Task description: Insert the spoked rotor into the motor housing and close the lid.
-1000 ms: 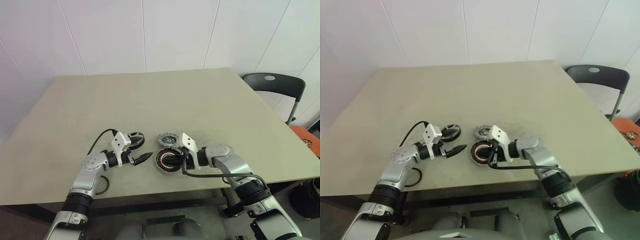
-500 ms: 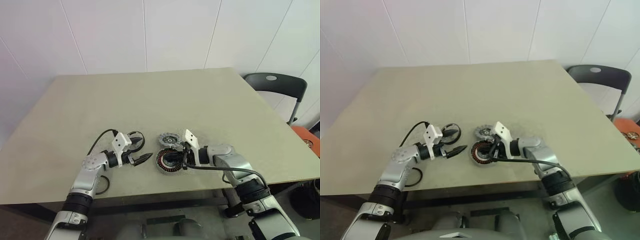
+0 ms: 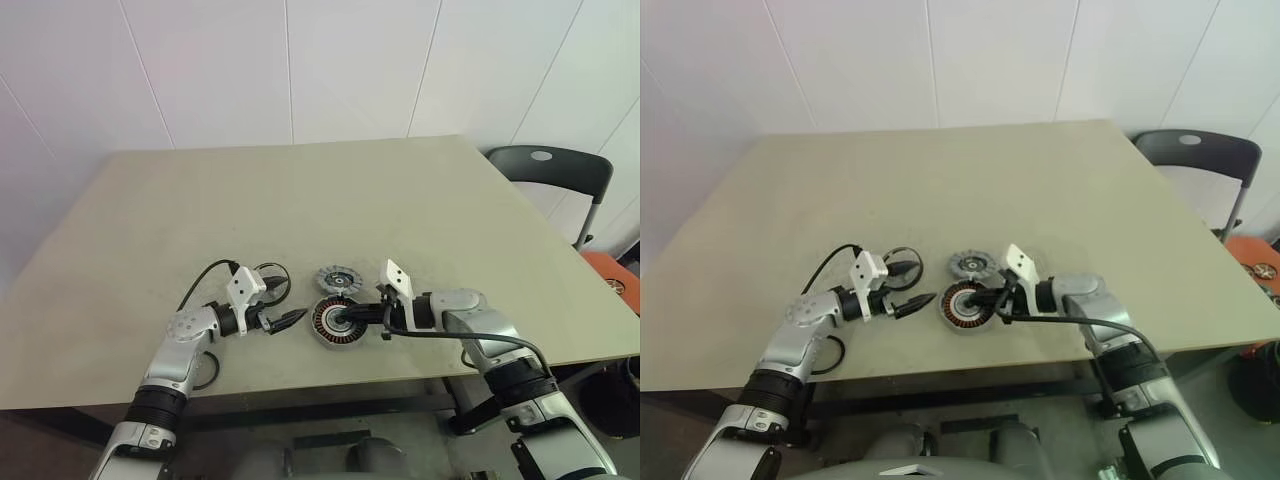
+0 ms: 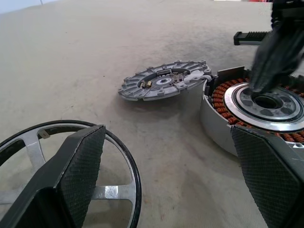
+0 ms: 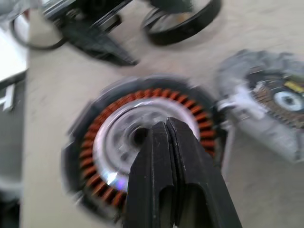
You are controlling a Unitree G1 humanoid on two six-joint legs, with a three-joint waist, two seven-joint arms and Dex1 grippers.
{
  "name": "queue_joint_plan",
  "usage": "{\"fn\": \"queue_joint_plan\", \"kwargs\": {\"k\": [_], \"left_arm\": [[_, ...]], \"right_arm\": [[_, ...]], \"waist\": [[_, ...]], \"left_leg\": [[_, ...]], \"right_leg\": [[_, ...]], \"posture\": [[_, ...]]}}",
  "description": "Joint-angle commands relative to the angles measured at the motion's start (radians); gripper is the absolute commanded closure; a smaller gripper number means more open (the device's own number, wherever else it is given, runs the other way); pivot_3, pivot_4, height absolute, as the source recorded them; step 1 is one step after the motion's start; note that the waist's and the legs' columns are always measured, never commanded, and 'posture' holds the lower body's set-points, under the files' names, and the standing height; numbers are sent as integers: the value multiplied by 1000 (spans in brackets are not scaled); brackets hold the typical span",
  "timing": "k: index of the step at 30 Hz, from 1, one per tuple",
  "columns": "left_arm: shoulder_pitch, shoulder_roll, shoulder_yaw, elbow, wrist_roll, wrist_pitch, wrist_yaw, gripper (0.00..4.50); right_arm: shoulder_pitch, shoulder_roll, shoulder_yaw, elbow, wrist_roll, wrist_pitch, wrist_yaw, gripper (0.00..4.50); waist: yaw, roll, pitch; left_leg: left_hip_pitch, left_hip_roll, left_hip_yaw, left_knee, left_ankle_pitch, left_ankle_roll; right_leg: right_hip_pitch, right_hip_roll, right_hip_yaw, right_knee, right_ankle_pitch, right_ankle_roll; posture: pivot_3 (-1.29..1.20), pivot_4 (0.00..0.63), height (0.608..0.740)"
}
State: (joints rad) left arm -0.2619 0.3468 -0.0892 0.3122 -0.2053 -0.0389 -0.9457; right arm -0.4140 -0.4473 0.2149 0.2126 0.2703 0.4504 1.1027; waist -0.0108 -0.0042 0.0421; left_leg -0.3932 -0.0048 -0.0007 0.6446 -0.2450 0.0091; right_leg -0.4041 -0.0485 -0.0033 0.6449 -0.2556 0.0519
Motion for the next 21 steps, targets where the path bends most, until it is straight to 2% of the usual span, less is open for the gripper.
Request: {"fn": "queue_joint_plan", "kwargs": {"k": [1, 8, 13, 15, 21], "left_arm": [[-20, -14, 24, -19, -13, -12, 39, 0], [-15, -58, 133, -171, -188, 121, 97, 0], [40, -40, 246, -308, -361, 363, 197, 0], [82, -20, 348, -356, -494, 480, 237, 0], [98, -1, 494, -313, -623, 701, 436, 0]], "right_arm": [[-47, 16, -69, -23, 69, 23, 1, 4479], [-72, -28, -116, -94, 143, 71, 47, 4479], [-49, -108, -106, -136, 130, 66, 79, 4479], [-43, -130, -116, -125, 133, 60, 84, 4479], [-43, -149, -131, -121, 139, 53, 85, 4479]], "waist": [[1, 0, 0], [1, 0, 0], [-3, 0, 1], [-4, 0, 1], [1, -2, 3]], "left_leg": [[0, 0, 0, 0, 0, 0], [-2, 0, 0, 0, 0, 0], [-2, 0, 0, -1, 0, 0], [-1, 0, 0, -1, 0, 0], [0, 0, -1, 0, 0, 0]], "right_leg": [[0, 0, 0, 0, 0, 0], [-1, -1, 0, 0, 0, 0], [-1, 0, 0, 0, 0, 0], [-1, 0, 0, -1, 0, 0], [0, 2, -1, 0, -2, 3]], "posture": [[0, 0, 740], [0, 0, 740], [0, 0, 740], [0, 0, 740], [0, 0, 740]]}}
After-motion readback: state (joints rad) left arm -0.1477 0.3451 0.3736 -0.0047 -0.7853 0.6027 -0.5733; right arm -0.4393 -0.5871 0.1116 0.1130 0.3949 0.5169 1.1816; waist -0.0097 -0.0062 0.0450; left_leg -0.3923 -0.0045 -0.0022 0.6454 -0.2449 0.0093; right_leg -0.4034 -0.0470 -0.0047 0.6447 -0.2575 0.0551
